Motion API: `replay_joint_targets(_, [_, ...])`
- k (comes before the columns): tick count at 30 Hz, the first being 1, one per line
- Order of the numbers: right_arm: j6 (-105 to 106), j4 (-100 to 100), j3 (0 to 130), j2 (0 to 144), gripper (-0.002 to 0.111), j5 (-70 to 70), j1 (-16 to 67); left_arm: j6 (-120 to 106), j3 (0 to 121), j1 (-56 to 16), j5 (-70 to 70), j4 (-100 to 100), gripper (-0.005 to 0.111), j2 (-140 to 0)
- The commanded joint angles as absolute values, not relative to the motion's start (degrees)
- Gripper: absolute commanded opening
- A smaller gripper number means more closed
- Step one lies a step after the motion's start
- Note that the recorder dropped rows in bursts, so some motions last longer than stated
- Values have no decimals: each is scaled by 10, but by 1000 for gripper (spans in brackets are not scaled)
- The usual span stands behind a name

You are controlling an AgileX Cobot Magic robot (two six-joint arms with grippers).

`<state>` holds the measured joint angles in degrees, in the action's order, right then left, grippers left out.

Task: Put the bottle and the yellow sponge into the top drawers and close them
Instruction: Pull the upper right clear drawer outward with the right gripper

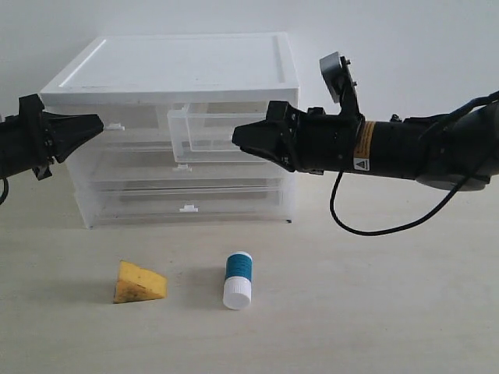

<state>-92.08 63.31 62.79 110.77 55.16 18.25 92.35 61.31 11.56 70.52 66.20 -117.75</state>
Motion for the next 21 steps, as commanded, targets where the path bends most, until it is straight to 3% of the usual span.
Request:
replay_joint_targets(1, [-950,625,626,1105,51,542,178,926,620,113,700,656,4,-1176])
replay_joint_targets(12, [-938,573,626,1105,51,490,180,926,620,113,700,654,4,-1176])
replay_joint_targets(21, [-906,527,629,1106,51,444,232,926,620,113,700,653,4,-1176])
